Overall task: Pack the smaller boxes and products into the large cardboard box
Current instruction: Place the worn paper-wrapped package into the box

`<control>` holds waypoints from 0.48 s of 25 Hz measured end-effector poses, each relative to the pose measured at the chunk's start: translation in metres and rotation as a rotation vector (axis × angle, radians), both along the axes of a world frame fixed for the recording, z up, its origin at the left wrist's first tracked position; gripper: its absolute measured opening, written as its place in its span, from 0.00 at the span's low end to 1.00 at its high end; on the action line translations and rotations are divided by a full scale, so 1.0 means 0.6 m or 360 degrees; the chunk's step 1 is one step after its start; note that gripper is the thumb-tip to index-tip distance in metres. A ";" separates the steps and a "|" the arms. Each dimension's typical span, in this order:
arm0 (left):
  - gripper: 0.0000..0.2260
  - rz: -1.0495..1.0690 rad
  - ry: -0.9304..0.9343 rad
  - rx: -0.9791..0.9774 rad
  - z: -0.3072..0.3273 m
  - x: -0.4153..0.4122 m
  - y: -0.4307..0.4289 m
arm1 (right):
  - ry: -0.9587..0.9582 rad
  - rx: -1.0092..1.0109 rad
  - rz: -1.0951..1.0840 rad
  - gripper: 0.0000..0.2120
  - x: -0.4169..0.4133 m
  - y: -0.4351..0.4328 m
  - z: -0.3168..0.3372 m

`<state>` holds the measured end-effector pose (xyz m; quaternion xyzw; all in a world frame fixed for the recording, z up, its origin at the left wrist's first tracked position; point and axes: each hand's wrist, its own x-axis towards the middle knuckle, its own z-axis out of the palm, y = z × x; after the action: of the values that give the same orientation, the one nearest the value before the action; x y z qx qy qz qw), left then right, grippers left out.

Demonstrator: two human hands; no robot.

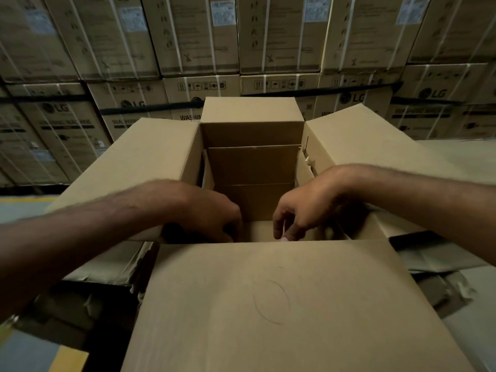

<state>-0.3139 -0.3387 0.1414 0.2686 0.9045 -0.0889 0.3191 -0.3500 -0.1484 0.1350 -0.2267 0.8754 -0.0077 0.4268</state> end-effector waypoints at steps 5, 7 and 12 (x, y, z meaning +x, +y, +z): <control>0.13 -0.0070 0.0104 0.0062 -0.002 -0.001 0.010 | 0.0194 -0.0076 0.0065 0.16 -0.002 0.000 -0.015; 0.14 -0.0057 0.0140 0.0082 0.002 -0.002 0.013 | 0.0275 -0.0131 0.0088 0.16 -0.005 0.002 -0.016; 0.14 -0.0021 0.0302 0.0135 0.008 -0.001 0.007 | 0.0726 -0.0334 0.0134 0.16 -0.007 0.010 0.001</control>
<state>-0.3144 -0.3348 0.1461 0.2781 0.9319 -0.0775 0.2197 -0.3539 -0.1421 0.1353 -0.3020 0.9333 -0.0294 0.1921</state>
